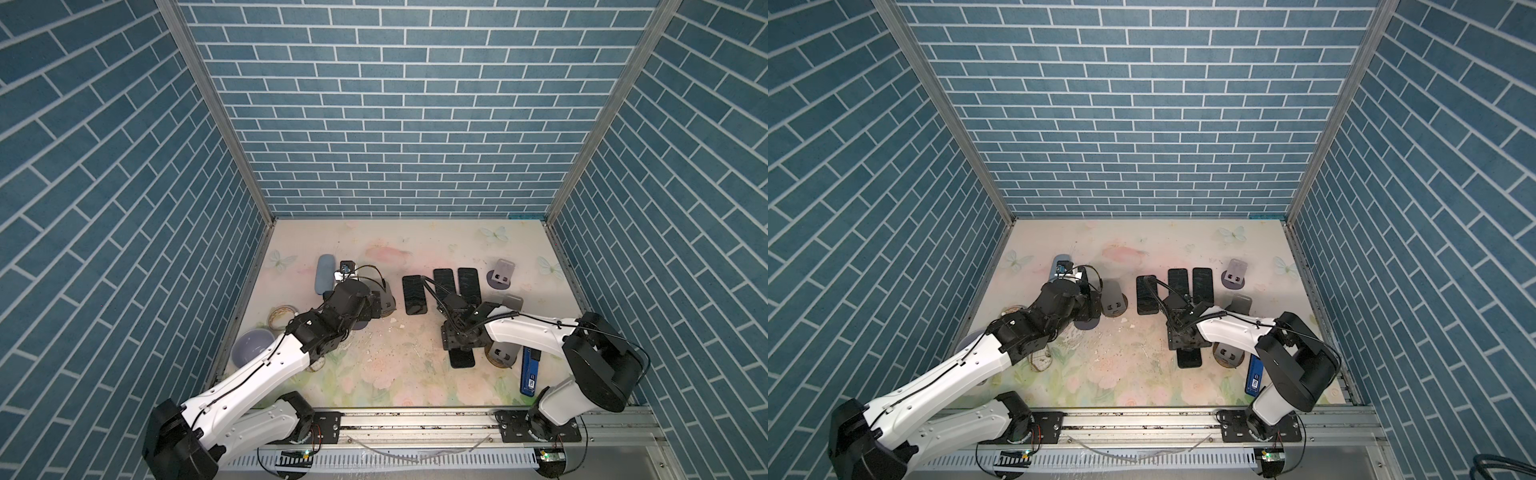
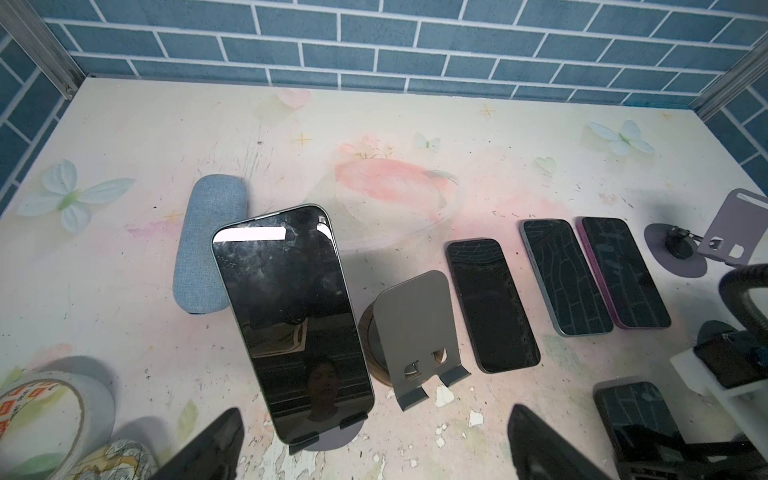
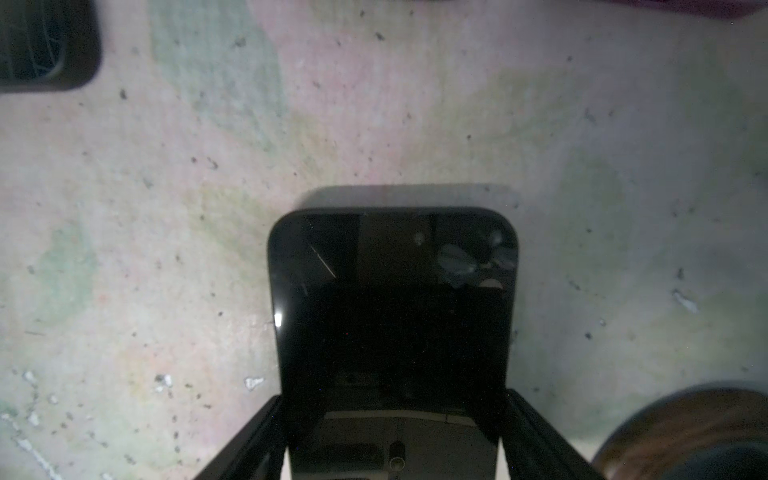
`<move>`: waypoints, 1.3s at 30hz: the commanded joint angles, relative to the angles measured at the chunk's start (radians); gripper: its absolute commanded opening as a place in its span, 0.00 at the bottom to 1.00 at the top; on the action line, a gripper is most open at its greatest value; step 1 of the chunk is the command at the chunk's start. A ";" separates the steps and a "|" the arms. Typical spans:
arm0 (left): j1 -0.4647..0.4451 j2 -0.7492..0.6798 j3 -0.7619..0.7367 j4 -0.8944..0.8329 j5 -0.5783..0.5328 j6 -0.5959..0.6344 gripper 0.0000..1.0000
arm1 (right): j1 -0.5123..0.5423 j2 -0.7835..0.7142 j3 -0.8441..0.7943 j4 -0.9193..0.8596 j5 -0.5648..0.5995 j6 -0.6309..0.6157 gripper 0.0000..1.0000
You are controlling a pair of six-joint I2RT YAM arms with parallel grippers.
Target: Remove the phone from the phone stand
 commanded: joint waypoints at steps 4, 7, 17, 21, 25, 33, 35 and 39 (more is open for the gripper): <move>0.009 0.006 0.006 -0.034 -0.028 0.008 1.00 | 0.004 0.008 0.017 -0.040 0.045 0.006 0.85; 0.014 0.008 0.003 -0.054 -0.076 -0.026 1.00 | 0.003 0.006 0.038 -0.056 0.068 -0.024 0.88; 0.045 -0.015 -0.019 -0.052 -0.180 -0.137 1.00 | 0.002 -0.061 0.156 -0.047 0.200 -0.155 0.99; 0.047 0.005 -0.002 -0.075 -0.187 -0.136 1.00 | 0.002 -0.058 0.180 0.004 0.203 -0.188 0.99; 0.046 0.032 0.023 -0.102 -0.196 -0.135 1.00 | 0.000 -0.037 0.210 0.013 0.218 -0.204 0.99; 0.047 0.036 0.045 -0.126 -0.224 -0.132 1.00 | -0.009 -0.051 0.213 0.017 0.256 -0.214 0.98; 0.046 0.039 0.044 -0.125 -0.238 -0.126 1.00 | -0.013 -0.057 0.208 0.020 0.254 -0.214 0.98; 0.046 0.067 0.072 -0.149 -0.256 -0.102 1.00 | -0.022 -0.079 0.186 0.041 0.253 -0.211 0.98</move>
